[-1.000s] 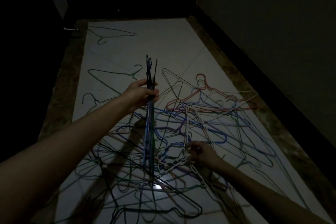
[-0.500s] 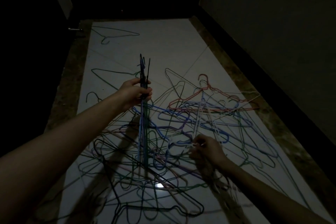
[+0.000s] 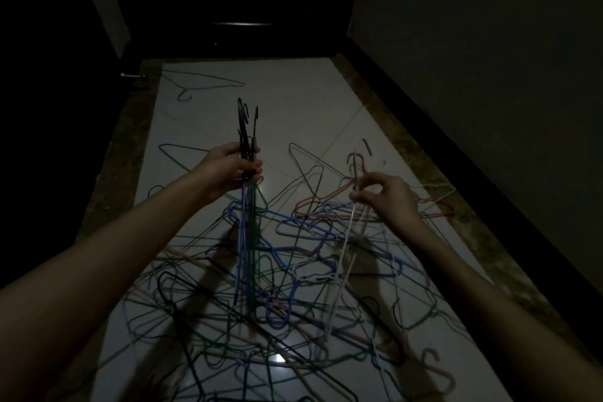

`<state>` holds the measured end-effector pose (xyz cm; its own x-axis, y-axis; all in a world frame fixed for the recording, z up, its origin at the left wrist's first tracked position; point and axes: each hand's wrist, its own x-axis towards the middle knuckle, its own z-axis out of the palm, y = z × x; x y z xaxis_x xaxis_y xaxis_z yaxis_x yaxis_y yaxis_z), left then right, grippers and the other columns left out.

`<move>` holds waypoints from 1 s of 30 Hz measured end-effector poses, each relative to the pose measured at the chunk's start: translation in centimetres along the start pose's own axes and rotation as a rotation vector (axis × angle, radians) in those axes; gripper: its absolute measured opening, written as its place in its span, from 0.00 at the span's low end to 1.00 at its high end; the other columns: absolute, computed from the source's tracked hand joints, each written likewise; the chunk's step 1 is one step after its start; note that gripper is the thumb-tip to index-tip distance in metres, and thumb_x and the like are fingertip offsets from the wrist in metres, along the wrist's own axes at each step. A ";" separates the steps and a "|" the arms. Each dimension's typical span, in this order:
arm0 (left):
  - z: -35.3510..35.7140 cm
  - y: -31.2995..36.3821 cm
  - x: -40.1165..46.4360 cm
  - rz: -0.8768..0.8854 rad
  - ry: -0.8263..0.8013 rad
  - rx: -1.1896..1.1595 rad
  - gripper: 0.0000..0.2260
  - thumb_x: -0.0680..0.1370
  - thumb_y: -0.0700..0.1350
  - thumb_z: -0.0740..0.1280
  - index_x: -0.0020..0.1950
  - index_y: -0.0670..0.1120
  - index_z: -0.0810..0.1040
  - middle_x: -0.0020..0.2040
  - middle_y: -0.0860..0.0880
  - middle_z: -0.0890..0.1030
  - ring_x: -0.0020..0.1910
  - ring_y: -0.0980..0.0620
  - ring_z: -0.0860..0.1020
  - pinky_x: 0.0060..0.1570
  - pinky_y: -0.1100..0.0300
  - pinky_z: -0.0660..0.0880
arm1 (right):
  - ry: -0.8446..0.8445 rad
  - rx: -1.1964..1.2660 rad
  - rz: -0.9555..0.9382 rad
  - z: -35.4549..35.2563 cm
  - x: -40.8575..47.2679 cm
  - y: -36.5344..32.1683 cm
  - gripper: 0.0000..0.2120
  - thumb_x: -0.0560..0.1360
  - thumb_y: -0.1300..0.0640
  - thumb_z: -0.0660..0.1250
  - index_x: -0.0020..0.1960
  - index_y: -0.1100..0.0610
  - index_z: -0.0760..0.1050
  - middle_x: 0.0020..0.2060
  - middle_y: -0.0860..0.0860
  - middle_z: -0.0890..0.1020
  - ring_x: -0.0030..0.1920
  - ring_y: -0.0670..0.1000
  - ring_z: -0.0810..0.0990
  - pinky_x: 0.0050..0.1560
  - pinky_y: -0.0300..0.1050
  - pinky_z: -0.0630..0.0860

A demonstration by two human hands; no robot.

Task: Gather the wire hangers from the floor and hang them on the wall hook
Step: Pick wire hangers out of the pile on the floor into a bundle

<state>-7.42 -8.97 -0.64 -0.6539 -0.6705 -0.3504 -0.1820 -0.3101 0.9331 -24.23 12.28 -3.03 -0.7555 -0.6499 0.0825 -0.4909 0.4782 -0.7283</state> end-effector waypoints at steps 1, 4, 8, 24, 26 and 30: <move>-0.1 0.4 0.0 0.010 -0.005 0.023 0.14 0.76 0.29 0.62 0.58 0.42 0.76 0.49 0.41 0.79 0.44 0.48 0.80 0.39 0.63 0.81 | 0.004 0.011 -0.017 -0.3 0.6 -0.6 0.06 0.68 0.57 0.74 0.40 0.56 0.78 0.42 0.49 0.81 0.47 0.47 0.78 0.43 0.40 0.71; -0.7 1.3 -0.1 0.057 0.020 0.059 0.13 0.76 0.29 0.62 0.55 0.44 0.77 0.48 0.43 0.79 0.44 0.50 0.79 0.37 0.65 0.80 | 0.020 0.020 -0.053 -0.6 1.9 -1.9 0.08 0.67 0.57 0.75 0.39 0.55 0.75 0.39 0.49 0.80 0.44 0.48 0.78 0.44 0.42 0.70; -1.1 1.5 -0.2 0.077 0.075 0.056 0.12 0.76 0.30 0.63 0.54 0.44 0.77 0.47 0.44 0.79 0.43 0.51 0.79 0.37 0.66 0.78 | 0.034 0.066 -0.062 0.5 1.9 -2.2 0.13 0.68 0.57 0.74 0.33 0.51 0.69 0.33 0.47 0.78 0.40 0.50 0.78 0.44 0.47 0.74; 3.4 0.8 -1.1 -0.021 -0.141 -0.027 0.18 0.73 0.25 0.63 0.59 0.40 0.74 0.50 0.38 0.79 0.46 0.46 0.81 0.43 0.58 0.81 | 0.012 0.350 -0.099 4.7 2.0 -6.0 0.05 0.74 0.63 0.67 0.49 0.56 0.77 0.38 0.53 0.81 0.37 0.53 0.81 0.40 0.46 0.80; 4.2 0.4 -1.5 -0.018 -0.200 0.058 0.18 0.74 0.27 0.64 0.60 0.43 0.74 0.52 0.39 0.80 0.49 0.44 0.81 0.47 0.56 0.80 | 0.010 0.346 -0.116 5.3 2.0 -6.7 0.04 0.75 0.61 0.67 0.49 0.55 0.77 0.39 0.52 0.81 0.37 0.51 0.81 0.39 0.43 0.80; 4.8 -0.1 -1.4 0.005 -0.176 0.101 0.18 0.75 0.31 0.66 0.62 0.45 0.71 0.53 0.41 0.80 0.49 0.45 0.81 0.43 0.57 0.79 | -0.043 0.444 -0.092 6.0 1.9 -7.0 0.05 0.75 0.60 0.66 0.51 0.55 0.76 0.44 0.55 0.82 0.43 0.51 0.82 0.46 0.47 0.81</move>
<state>-9.99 -4.75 0.16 -0.7714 -0.5415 -0.3342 -0.2452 -0.2317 0.9414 -19.58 4.17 -1.83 -0.6942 -0.7062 0.1394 -0.3144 0.1233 -0.9413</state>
